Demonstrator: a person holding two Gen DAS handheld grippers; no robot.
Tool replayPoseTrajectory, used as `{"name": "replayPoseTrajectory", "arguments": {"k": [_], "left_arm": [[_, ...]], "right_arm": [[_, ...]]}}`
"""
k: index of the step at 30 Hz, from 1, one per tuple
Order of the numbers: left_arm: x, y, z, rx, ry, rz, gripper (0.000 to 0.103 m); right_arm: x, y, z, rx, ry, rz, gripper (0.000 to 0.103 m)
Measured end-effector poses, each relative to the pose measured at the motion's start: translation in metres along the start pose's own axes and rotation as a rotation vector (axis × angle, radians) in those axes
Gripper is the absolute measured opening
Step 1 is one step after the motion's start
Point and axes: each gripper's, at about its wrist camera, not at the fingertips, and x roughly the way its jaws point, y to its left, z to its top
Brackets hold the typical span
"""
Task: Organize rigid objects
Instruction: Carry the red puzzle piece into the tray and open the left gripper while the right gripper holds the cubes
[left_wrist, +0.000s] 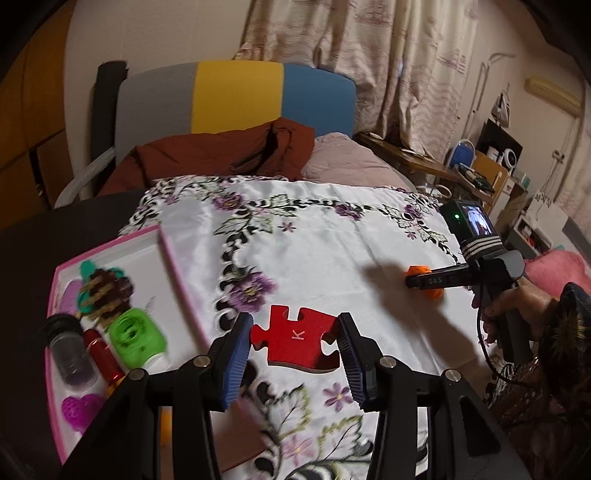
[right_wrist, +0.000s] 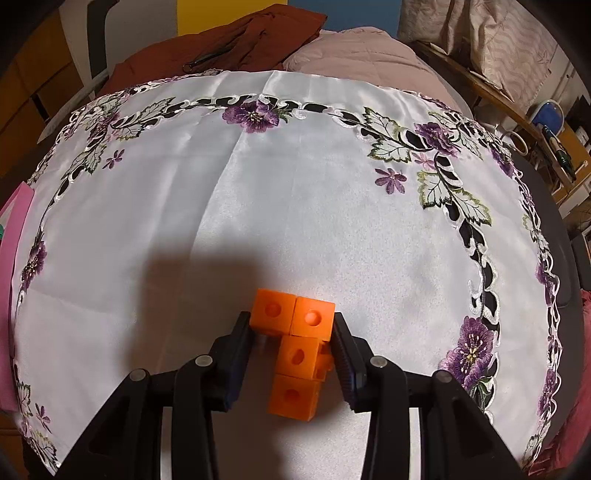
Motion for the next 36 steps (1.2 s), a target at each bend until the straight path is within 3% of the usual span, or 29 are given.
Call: {"name": "replayPoseTrajectory", "arguments": {"k": [8, 15, 27, 32, 36], "left_arm": [[-0.049, 0.080, -0.028, -0.133, -0.020, 0.056, 0.047], [-0.058, 0.138, -0.072, -0.269, 0.057, 0.125, 0.047], [-0.006, 0.146, -0.082, -0.302, 0.135, 0.167, 0.045], [-0.016, 0.142, -0.085, -0.268, 0.108, 0.211, 0.061], [-0.028, 0.144, -0.083, -0.270, 0.081, 0.228, 0.061]], "right_arm": [[0.000, 0.000, 0.001, -0.006, -0.002, -0.005, 0.041], [0.000, 0.000, 0.000, -0.006, -0.002, -0.006, 0.041], [0.000, -0.001, 0.001, -0.002, 0.000, -0.007, 0.041], [-0.002, -0.002, 0.000, 0.012, -0.001, -0.020, 0.041], [-0.009, -0.008, 0.001, 0.048, -0.024, -0.016, 0.041]]}}
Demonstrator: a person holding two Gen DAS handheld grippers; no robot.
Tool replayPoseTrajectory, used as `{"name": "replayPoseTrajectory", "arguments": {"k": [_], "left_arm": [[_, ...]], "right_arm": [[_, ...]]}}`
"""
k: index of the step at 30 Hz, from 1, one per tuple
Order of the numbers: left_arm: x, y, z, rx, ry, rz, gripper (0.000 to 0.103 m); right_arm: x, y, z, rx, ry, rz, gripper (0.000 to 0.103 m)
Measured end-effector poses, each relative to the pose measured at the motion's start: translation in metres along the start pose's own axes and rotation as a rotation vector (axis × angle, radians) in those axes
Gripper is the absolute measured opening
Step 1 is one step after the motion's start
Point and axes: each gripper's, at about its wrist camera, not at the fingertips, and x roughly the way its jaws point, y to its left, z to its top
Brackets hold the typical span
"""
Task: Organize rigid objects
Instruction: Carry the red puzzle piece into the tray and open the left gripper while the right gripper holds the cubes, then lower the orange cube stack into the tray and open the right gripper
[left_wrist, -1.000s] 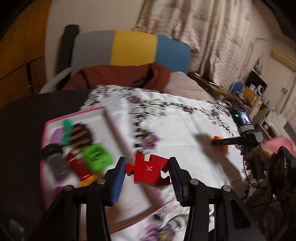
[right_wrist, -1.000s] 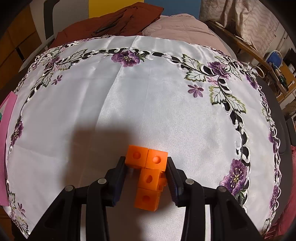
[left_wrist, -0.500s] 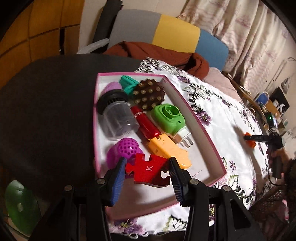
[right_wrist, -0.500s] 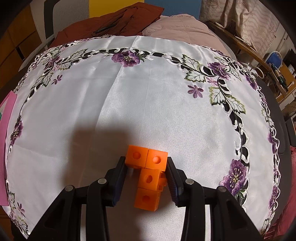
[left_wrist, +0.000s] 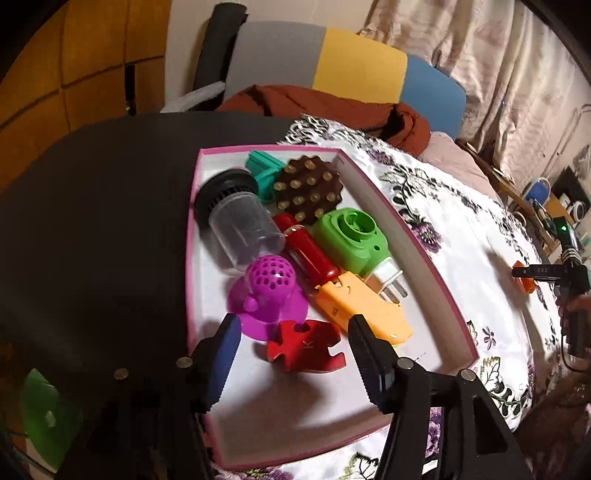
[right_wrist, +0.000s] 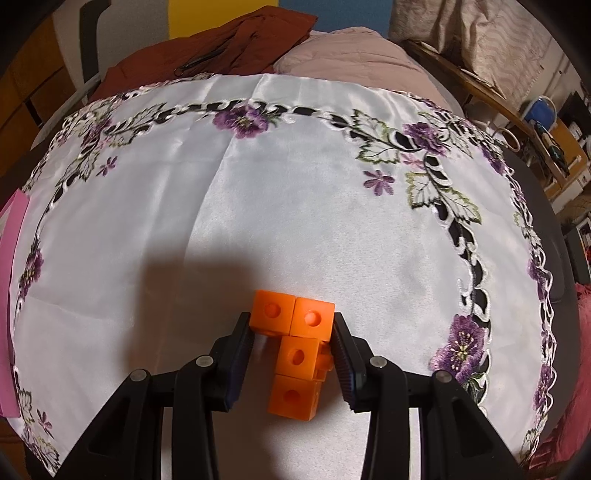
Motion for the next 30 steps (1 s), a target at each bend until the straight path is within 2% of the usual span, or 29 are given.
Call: {"name": "replayPoseTrajectory", "arguments": {"k": [4, 8, 13, 17, 19, 23, 25, 30], "left_arm": [[-0.010, 0.008, 0.003, -0.018, -0.027, 0.032, 0.065], [-0.019, 0.012, 0.009, -0.033, -0.058, 0.062, 0.068], [-0.032, 0.013, 0.013, -0.037, -0.105, 0.109, 0.078], [-0.037, 0.018, 0.015, -0.054, -0.116, 0.125, 0.082], [-0.040, 0.022, 0.015, -0.066, -0.122, 0.130, 0.088], [-0.047, 0.028, 0.015, -0.083, -0.139, 0.143, 0.096], [-0.049, 0.030, 0.015, -0.090, -0.141, 0.147, 0.103], [-0.059, 0.031, 0.017, -0.105, -0.180, 0.181, 0.103]], "right_arm": [[-0.021, 0.011, 0.001, -0.014, -0.051, 0.040, 0.041], [-0.053, 0.052, 0.001, -0.124, -0.122, 0.094, 0.041], [-0.091, 0.139, -0.012, -0.283, -0.168, 0.261, 0.041], [-0.103, 0.212, -0.038, -0.409, -0.141, 0.374, 0.041], [-0.105, 0.256, -0.056, -0.484, -0.120, 0.418, 0.041], [-0.099, 0.313, -0.084, -0.587, -0.080, 0.420, 0.041], [-0.091, 0.333, -0.093, -0.613, -0.052, 0.406, 0.041], [-0.084, 0.349, -0.094, -0.562, -0.069, 0.354, 0.041]]}}
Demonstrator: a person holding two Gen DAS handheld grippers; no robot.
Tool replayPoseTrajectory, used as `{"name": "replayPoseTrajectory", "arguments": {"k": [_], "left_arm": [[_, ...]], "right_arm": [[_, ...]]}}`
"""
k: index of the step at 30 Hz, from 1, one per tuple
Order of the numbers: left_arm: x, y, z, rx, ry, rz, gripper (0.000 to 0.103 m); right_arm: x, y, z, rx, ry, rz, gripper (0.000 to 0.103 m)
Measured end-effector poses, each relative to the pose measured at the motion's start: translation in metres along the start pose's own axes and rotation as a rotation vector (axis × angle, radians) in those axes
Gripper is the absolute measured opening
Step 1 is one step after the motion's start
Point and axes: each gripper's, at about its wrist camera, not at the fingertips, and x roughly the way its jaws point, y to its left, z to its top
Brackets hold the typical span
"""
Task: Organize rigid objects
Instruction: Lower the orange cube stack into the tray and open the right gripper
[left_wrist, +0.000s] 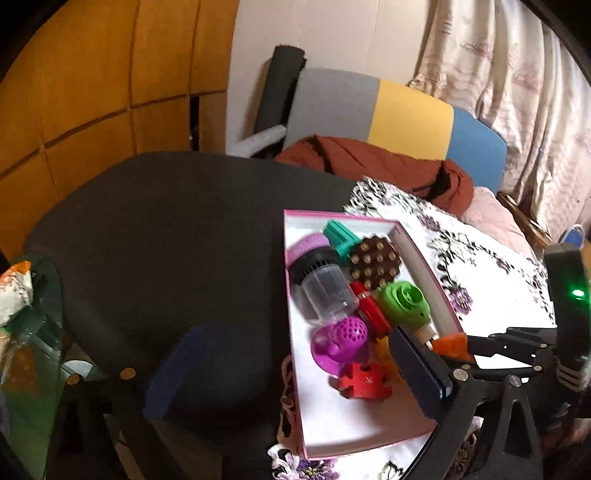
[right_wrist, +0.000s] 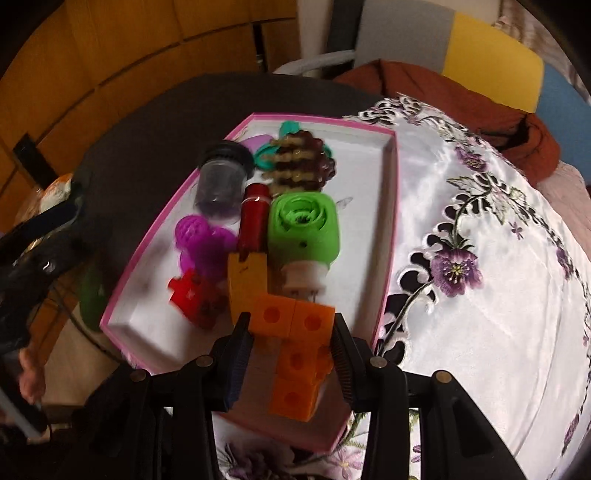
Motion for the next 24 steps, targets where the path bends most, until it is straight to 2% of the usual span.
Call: {"name": "replayPoseTrajectory", "arguments": {"k": [5, 8, 13, 15, 16, 17, 19, 24], "left_arm": [[-0.010, 0.000, 0.007, -0.016, -0.038, 0.067, 0.103], [-0.013, -0.001, 0.009, -0.031, -0.040, 0.113, 0.103], [-0.017, 0.000, 0.007, -0.054, -0.034, 0.142, 0.103], [-0.019, -0.001, 0.005, -0.051, -0.036, 0.159, 0.103], [-0.021, -0.002, 0.004, -0.051, -0.040, 0.167, 0.103], [-0.022, -0.003, 0.004, -0.052, -0.041, 0.170, 0.103], [-0.024, -0.003, 0.002, -0.060, -0.042, 0.178, 0.103], [-0.028, -0.003, -0.002, -0.079, -0.027, 0.189, 0.103]], "right_arm": [[0.000, -0.012, -0.001, 0.118, -0.051, -0.015, 0.043], [-0.004, -0.013, -0.008, 0.121, -0.080, -0.039, 0.053], [-0.019, -0.013, -0.021, 0.129, -0.112, -0.044, 0.055], [-0.030, -0.009, -0.026, 0.136, -0.162, -0.063, 0.065], [-0.028, -0.011, -0.022, 0.138, -0.178, -0.073, 0.078], [-0.032, -0.011, -0.023, 0.138, -0.201, -0.082, 0.081], [-0.044, -0.009, -0.025, 0.162, -0.250, -0.122, 0.081], [-0.064, -0.008, -0.025, 0.213, -0.322, -0.160, 0.081]]}}
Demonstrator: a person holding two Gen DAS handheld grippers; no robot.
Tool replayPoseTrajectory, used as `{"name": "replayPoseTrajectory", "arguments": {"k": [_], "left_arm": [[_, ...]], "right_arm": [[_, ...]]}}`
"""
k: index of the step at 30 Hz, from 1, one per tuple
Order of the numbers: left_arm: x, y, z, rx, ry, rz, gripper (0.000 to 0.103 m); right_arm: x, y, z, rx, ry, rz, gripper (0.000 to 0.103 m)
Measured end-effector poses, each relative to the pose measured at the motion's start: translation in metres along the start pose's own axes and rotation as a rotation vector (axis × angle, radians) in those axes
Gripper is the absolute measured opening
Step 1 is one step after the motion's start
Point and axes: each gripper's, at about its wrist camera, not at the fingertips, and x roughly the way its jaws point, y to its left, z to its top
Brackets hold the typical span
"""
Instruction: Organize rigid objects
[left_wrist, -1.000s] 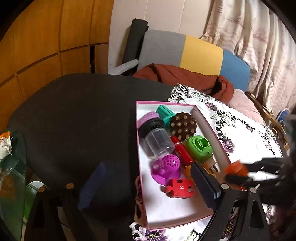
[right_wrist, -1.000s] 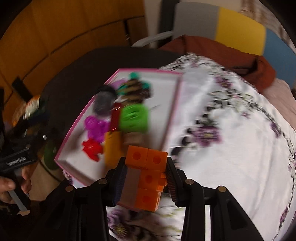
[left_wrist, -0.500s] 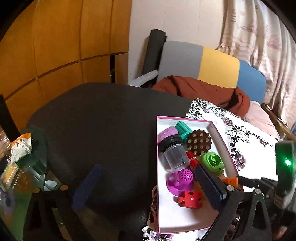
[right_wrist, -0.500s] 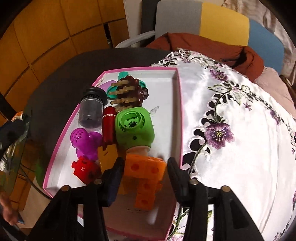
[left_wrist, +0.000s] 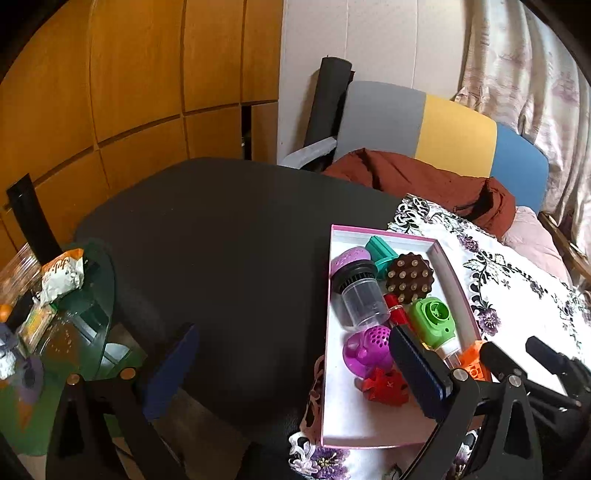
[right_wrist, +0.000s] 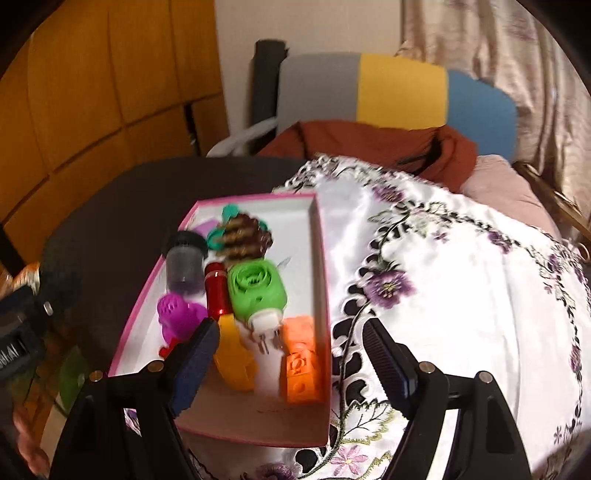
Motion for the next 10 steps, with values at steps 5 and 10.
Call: {"name": "replayPoseTrajectory", "arguments": {"k": [5, 10], "left_arm": [[-0.007, -0.002, -0.006, 0.009, -0.030, 0.001, 0.102], [-0.013, -0.003, -0.008, 0.017, -0.066, 0.001, 0.101]], "right_arm": [[-0.003, 0.002, 0.002, -0.014, -0.010, -0.024, 0.081], [-0.006, 0.004, 0.000, -0.016, -0.014, -0.053, 0.081]]}}
